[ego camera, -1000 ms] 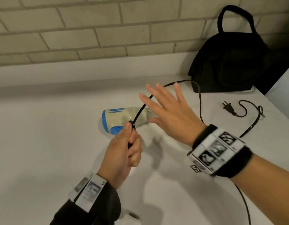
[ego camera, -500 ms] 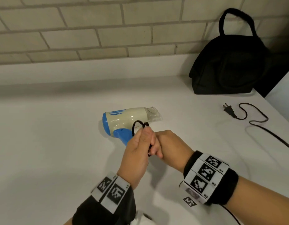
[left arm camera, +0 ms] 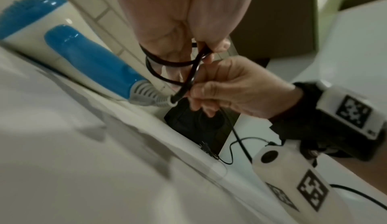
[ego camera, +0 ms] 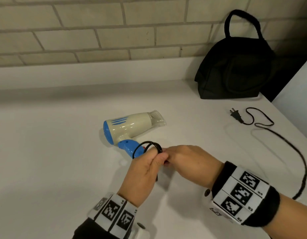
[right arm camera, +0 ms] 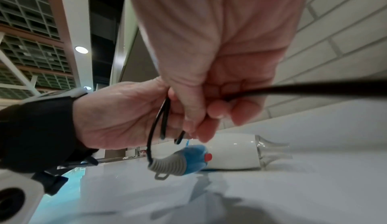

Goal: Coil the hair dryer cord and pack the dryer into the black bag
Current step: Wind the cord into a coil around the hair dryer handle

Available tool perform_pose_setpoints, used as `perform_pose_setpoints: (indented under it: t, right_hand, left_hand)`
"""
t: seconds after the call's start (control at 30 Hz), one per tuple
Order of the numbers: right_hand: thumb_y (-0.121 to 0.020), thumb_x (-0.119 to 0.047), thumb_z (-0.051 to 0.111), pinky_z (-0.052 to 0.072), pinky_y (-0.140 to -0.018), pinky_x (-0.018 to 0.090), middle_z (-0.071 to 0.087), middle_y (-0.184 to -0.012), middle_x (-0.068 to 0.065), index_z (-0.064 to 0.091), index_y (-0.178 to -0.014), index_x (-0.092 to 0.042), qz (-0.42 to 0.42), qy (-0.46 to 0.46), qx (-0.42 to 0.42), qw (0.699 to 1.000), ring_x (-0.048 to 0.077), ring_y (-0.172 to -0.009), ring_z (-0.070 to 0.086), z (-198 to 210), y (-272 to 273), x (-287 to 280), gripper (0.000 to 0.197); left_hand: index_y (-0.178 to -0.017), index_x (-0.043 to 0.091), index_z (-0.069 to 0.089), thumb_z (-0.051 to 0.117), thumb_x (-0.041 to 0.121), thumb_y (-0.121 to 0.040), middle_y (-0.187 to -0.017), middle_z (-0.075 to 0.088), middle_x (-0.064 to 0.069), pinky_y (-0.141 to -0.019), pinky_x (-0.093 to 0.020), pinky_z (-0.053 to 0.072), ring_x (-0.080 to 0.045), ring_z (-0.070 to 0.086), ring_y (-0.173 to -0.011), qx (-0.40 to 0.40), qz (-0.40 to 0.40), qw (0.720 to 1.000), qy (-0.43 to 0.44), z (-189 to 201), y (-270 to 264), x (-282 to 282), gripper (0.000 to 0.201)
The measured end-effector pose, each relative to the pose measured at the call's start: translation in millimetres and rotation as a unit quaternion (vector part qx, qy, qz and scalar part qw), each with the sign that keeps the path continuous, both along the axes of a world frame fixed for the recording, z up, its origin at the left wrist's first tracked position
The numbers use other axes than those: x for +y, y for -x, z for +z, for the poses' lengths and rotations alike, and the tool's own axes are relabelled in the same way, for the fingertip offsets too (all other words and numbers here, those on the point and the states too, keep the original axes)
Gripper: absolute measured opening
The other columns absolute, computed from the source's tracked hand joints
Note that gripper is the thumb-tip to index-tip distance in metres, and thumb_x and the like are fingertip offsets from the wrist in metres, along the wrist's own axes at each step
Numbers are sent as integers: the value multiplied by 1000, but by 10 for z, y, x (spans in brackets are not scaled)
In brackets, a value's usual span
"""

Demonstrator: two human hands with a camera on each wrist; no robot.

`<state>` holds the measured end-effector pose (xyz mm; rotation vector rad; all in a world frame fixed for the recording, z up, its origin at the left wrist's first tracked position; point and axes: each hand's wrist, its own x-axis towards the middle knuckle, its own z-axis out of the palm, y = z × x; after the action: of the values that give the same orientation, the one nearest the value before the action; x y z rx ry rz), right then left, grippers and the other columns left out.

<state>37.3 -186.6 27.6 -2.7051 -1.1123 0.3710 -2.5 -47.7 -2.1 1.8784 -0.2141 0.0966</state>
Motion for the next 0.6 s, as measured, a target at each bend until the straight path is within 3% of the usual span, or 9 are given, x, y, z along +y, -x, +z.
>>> perform_pose_setpoints:
  t: [0.1,0.17,0.2,0.27,0.33,0.4,0.47,0.53,0.6]
  right_hand:
    - [-92,-39,38,33,-69,31,59,-110,2,50,-105,-19,-25,47,-29,998,29,-100,56,35,37,7,27]
    - [-89,-48,40,35,-71,33,60,-108,-1,51,-104,-21,-32,34,-29,998,27,-98,56,71,78,12,32]
    - [-89,-49,39,37,-72,34,59,-107,-2,51,-105,-22,-24,28,-35,999,26,-97,56,98,88,4,33]
    - [-94,-45,30,39,-72,34,54,-107,-1,48,-111,-23,-1,36,-62,997,27,-95,56,155,68,-40,33]
    - [-95,-43,27,39,-72,33,53,-110,-3,46,-113,-25,1,23,-76,997,26,-94,55,201,28,-109,31]
    - [-93,-44,31,40,-73,33,56,-112,-8,43,-117,-29,-10,-22,-75,997,24,-93,56,228,-14,-155,31]
    - [-90,-46,38,36,-69,30,55,-93,-16,33,-130,-33,-16,-53,-68,996,24,-85,57,240,-43,-151,42]
    - [-85,-51,44,34,-63,27,39,-73,-21,21,-137,-39,4,-61,-68,996,17,-72,48,228,-61,-90,57]
    - [-81,-55,46,37,-58,24,48,-80,-23,25,-133,-45,51,-89,-69,992,10,-70,47,173,-87,-15,57]
  left_hand:
    - [-72,5,48,35,45,-78,-58,53,-12,-46,-20,40,-19,47,-51,2,11,999,-43,-28,-12,23,43]
    - [-73,10,48,32,49,-77,-62,61,-19,-51,-32,46,-28,54,-53,19,17,998,-59,-53,-26,55,43]
    - [-70,18,47,30,51,-77,-58,59,-13,-50,-32,45,-24,53,-50,27,16,997,-72,-57,-24,73,38]
    - [-62,29,39,30,49,-80,-51,45,6,-48,-25,37,-10,41,-44,31,9,996,-85,-65,-20,106,28]
    - [-59,28,36,36,36,-88,-47,38,11,-49,-19,30,-6,34,-46,52,3,997,-62,-68,-16,143,31]
    - [-60,25,40,36,32,-91,-44,42,15,-50,-15,28,-4,34,-45,74,-6,996,-42,-51,3,182,32]
    - [-62,24,49,33,43,-86,-39,42,14,-48,-11,29,-3,35,-43,96,-16,995,-17,-13,35,199,34]
    - [-56,27,51,35,52,-77,-36,37,12,-46,-9,29,-2,33,-40,108,-34,994,11,51,55,195,36]
    - [-49,33,52,40,52,-80,-34,37,12,-46,-9,28,-2,33,-38,113,-66,991,16,89,58,193,39]
